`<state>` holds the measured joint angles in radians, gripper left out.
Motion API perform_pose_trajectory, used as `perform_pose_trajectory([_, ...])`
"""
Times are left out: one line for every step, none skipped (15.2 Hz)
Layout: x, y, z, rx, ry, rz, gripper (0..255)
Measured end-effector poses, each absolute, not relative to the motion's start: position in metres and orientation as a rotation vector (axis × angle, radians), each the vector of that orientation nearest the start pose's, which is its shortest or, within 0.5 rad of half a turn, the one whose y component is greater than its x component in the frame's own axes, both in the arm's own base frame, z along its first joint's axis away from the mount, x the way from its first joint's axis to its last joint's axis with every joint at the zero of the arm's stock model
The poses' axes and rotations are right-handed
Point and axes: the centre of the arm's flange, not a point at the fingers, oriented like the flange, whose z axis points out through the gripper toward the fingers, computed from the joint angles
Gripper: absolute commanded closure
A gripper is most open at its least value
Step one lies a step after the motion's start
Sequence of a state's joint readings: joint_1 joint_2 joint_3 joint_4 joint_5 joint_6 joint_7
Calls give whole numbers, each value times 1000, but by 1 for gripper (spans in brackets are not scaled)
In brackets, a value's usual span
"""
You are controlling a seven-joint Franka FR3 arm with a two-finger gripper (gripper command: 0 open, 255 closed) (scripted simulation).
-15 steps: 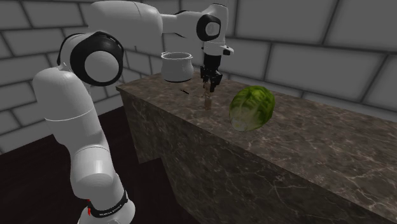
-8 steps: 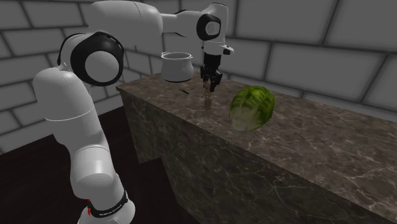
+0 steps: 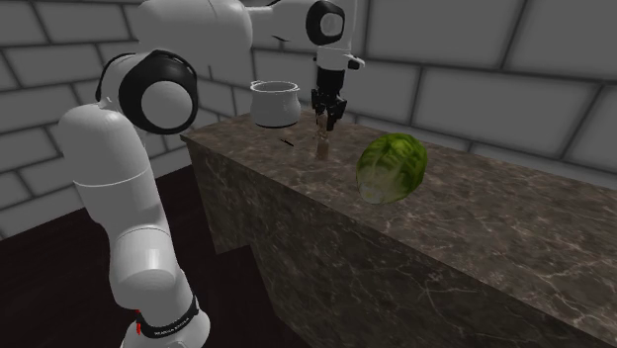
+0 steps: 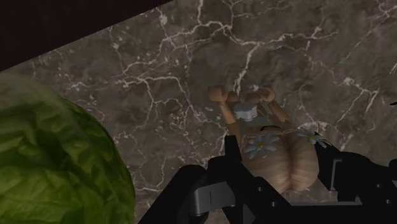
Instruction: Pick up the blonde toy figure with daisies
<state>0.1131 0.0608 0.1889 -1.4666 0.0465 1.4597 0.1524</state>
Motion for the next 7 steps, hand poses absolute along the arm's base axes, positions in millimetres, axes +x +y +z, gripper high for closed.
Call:
perform_pose_trajectory([535, 169, 637, -3089, -237, 121, 255])
perform_pose_trajectory([536, 169, 641, -3089, -238, 121, 255])
perform_pose_trajectory([536, 168, 646, -3089, -237, 121, 255])
perform_pose_trajectory([536, 168, 651, -3089, -237, 121, 255])
perform_pose_trajectory([536, 168, 657, -3089, -237, 121, 255])
perform_pose_trajectory([536, 168, 663, -3089, -237, 121, 255])
perform_pose_trajectory([536, 168, 665, -3089, -237, 121, 255])
